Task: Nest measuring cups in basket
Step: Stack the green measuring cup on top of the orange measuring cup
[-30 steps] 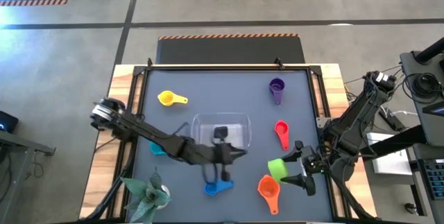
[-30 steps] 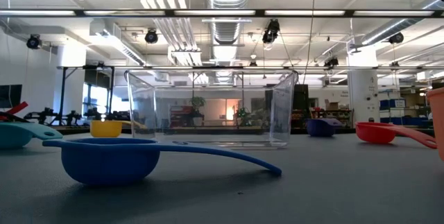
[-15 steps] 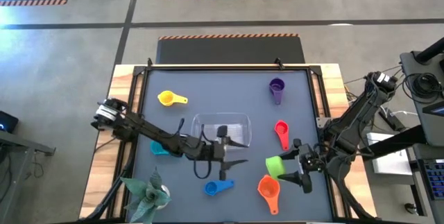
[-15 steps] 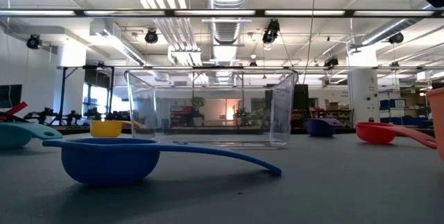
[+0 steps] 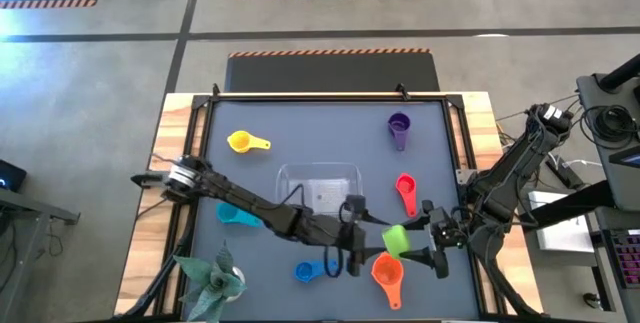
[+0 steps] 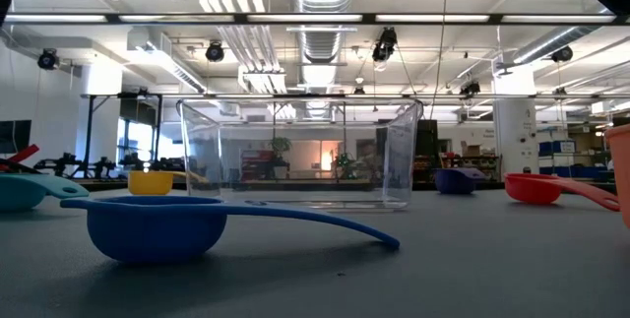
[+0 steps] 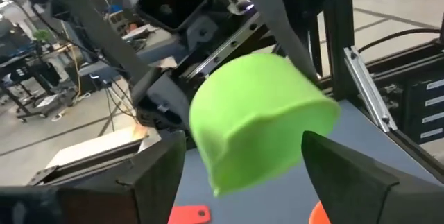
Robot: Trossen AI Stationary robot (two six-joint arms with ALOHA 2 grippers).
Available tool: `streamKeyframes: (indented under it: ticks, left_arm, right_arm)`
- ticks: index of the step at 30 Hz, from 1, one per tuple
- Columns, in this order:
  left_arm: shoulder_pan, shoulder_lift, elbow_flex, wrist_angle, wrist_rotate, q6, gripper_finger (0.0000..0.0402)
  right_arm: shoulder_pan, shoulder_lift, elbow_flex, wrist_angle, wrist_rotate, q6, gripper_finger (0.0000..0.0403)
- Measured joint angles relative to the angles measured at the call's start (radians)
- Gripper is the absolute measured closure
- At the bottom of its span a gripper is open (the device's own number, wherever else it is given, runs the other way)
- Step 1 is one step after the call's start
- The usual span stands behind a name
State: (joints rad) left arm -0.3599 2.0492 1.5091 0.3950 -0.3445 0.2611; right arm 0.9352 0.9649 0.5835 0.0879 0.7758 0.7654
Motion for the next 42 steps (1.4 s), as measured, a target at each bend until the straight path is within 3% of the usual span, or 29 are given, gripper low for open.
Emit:
streamKeyframes:
  ticks: [8,16,22,36,39,42]
  left_arm:
    - [0.0,0.057,0.123,-0.161,-0.172,-0.008,0.0212]
    - [0.0,0.063,0.128,-0.175,-0.171,0.001,0.0387]
    - [-0.001,0.063,0.134,-0.196,-0.27,-0.046,0.0398]
    - [-0.003,0.026,0.132,-0.313,-0.341,-0.151,0.0401]
    - [-0.003,0.02,0.132,-0.354,-0.415,-0.233,0.0401]
    - [-0.001,0.004,0.132,-0.449,-0.515,-0.429,0.0401]
  right_arm:
    - [0.0,0.0,-0.008,0.0,-0.002,0.009,0.0067]
    - [-0.008,0.0,-0.021,-0.005,0.023,0.045,0.005]
    - [-0.021,-0.009,-0.013,-0.038,0.039,0.034,0.0042]
    - [-0.019,-0.073,0.186,-0.392,0.037,0.016,0.004]
    - [-0.018,-0.074,0.196,-0.397,0.038,-0.006,0.004]
    - [-0.017,-0.062,0.197,-0.403,0.041,-0.056,0.004]
